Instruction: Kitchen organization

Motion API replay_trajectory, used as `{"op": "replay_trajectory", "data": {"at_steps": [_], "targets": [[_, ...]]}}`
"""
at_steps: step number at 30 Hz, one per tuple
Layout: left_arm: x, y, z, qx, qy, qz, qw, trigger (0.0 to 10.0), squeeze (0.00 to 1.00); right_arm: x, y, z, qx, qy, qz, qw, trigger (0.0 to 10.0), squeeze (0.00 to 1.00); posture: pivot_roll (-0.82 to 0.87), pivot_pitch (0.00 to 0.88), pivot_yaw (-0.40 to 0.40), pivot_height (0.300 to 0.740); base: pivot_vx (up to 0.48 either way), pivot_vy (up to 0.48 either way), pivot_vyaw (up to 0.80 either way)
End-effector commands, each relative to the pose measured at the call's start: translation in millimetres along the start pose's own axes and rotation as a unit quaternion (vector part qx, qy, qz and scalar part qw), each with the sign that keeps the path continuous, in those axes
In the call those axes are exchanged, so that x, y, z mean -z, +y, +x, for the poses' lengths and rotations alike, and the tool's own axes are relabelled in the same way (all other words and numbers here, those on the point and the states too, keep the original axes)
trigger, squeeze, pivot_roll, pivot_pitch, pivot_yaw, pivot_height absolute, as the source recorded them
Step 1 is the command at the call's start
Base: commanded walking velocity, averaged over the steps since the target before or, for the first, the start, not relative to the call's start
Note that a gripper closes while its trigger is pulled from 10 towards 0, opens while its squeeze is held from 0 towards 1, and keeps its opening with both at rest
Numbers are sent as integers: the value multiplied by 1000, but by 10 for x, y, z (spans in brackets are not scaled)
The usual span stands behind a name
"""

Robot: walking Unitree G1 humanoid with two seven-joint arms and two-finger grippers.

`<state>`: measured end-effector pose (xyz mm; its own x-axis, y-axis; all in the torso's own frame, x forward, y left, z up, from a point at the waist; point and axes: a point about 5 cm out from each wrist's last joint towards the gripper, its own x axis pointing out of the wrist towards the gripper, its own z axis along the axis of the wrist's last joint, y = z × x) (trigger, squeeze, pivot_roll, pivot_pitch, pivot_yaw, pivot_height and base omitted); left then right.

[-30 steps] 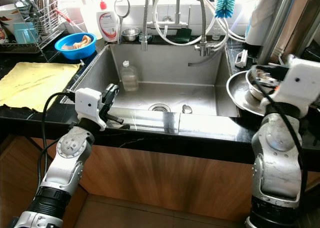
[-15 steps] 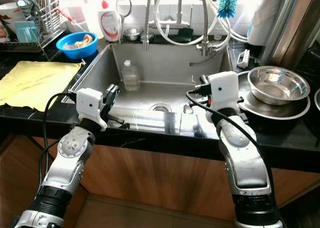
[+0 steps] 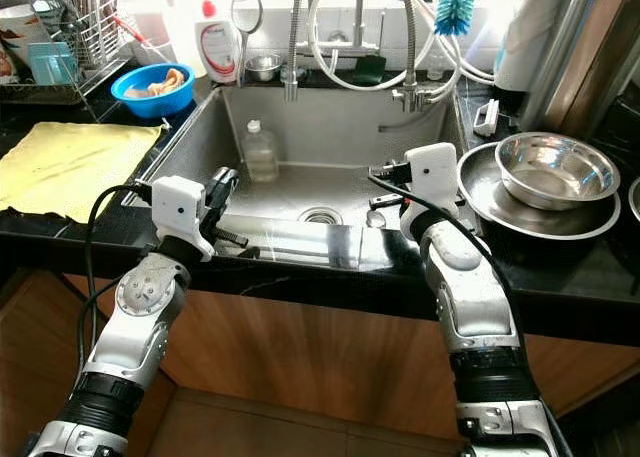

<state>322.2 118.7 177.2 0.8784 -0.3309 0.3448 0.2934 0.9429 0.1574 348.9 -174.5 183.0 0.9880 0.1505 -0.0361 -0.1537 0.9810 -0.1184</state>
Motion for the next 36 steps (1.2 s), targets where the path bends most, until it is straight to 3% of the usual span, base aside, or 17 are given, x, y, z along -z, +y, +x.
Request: {"op": "replay_trajectory", "data": {"at_steps": [1, 12, 13, 14, 22, 27, 28, 29, 34, 36], "targets": [[-12, 34, -1, -4, -1, 12, 1000, 10000, 0, 9, -47, 30, 17, 1, 9, 1000, 10000, 0, -26, 0, 57, 740, 0, 0, 0], [-10, 37, -10, -3, 2, 13, 1000, 10000, 0, 159, -158, 50, 57, 27, 27, 998, 10000, 0, -23, 0, 58, 740, 0, 0, 0], [-9, 40, -12, -4, 2, 13, 1000, 10000, 0, 158, -159, 52, 58, 25, 30, 998, 10000, 659, -24, 0, 59, 740, 0, 0, 0], [-9, 43, -13, -4, 2, 14, 1000, 10000, 0, 154, -159, 54, 60, 23, 32, 997, 10000, 1000, -23, 0, 60, 740, 0, 0, 0], [-9, 47, -17, -4, 3, 14, 1000, 10000, 0, 134, -146, 66, 62, 18, 31, 997, 10000, 1000, -21, 0, 60, 740, 0, 0, 0], [-8, 60, -16, -6, 5, 16, 1000, 10000, 0, 5, -153, 66, 73, -11, 10, 997, 10000, 1000, -20, 0, 60, 740, 0, 0, 0], [-6, 64, -16, -7, 5, 16, 1000, 10000, 0, -109, -167, 47, 84, -38, -3, 996, 10000, 110, -22, 0, 60, 740, 0, 0, 0], [-4, 66, -17, -7, 6, 17, 1000, 10000, 0, -173, -176, 29, 92, -53, -5, 994, 10000, 0, -23, 0, 61, 740, 0, 0, 0], [6, 66, -20, -8, 9, 17, 1000, 10000, 0, -441, -272, -97, 145, -119, 11, 982, 10000, 0, -29, 0, 63, 740, 0, 0, 0], [6, 66, -20, -8, 9, 17, 1000, 10000, 0, -441, -272, -97, 145, -119, 11, 982, 10000, 0, -29, 0, 63, 740, 0, 0, 0]]}}
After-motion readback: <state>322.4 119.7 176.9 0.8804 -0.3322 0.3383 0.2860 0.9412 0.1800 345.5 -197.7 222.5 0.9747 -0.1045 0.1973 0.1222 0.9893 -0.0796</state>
